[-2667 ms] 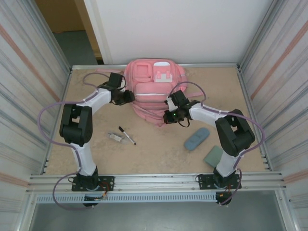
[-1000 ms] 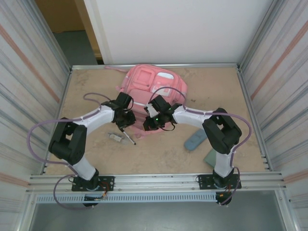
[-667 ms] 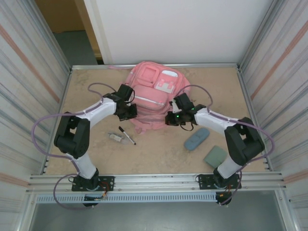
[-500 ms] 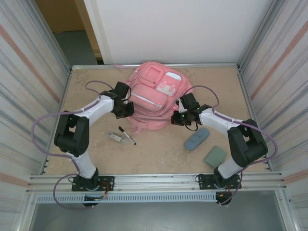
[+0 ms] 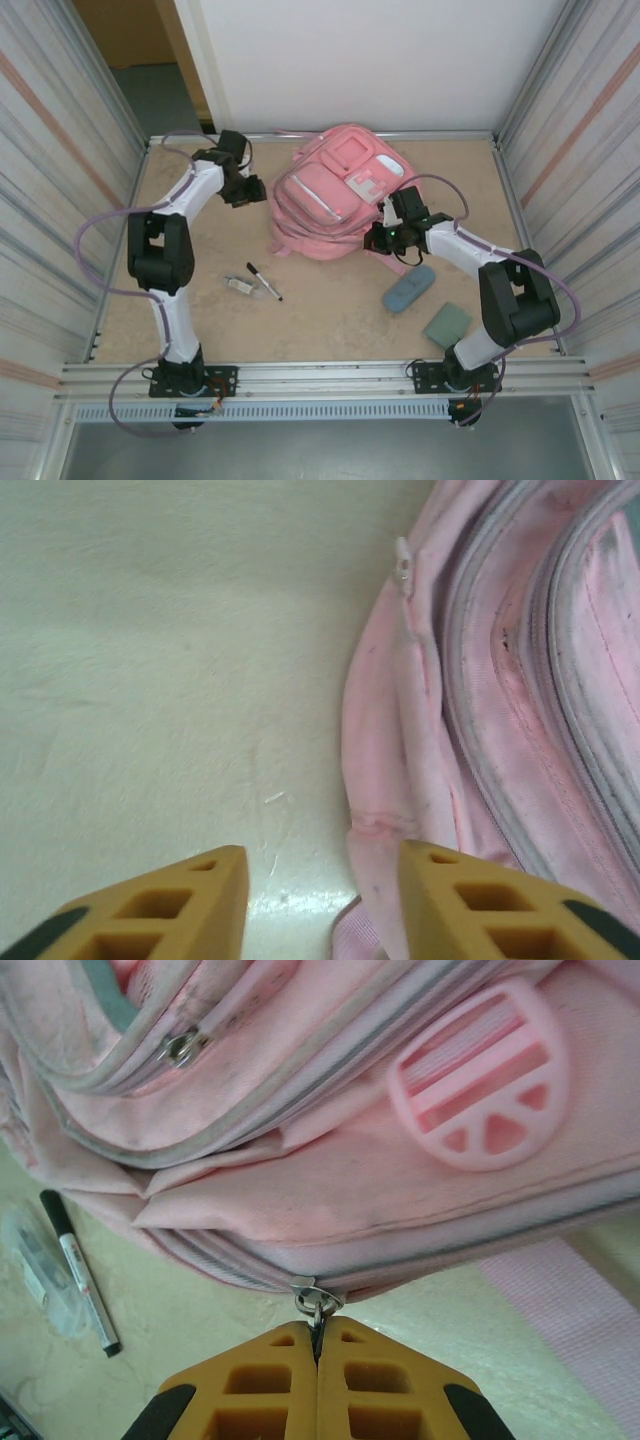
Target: Pack the student bag
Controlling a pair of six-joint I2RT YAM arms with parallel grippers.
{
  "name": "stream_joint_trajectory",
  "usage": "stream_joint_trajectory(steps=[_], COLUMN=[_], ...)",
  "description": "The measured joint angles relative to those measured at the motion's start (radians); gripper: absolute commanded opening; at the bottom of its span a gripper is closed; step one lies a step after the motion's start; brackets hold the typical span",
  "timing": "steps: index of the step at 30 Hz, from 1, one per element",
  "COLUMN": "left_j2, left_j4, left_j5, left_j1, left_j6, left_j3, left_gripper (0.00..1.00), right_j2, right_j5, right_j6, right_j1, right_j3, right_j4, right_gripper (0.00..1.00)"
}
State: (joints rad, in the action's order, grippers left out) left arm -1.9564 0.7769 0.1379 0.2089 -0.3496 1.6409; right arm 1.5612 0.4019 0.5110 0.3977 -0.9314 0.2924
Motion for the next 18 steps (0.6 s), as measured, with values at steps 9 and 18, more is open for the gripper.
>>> stream_joint_trajectory(steps=[9,18], left_j2=[0.25,0.228], left_j4=[0.005,-0.073], left_j5=[0.14,0.021], left_j1=[0.131,0.386], left_j6=[-0.138,-0.389], left_j3=[-0.27,-0.355], left_gripper=[0.62,0.96], right_j2=[0.069,0.129], right_j5=[0.083,0.092], right_j6=[0.059,0.066], right_j1=[0.12,0.173], right_j3=[-0.016,-0.028], right_j4=[-0.076,-0.091], right_gripper=[0.0,0.0])
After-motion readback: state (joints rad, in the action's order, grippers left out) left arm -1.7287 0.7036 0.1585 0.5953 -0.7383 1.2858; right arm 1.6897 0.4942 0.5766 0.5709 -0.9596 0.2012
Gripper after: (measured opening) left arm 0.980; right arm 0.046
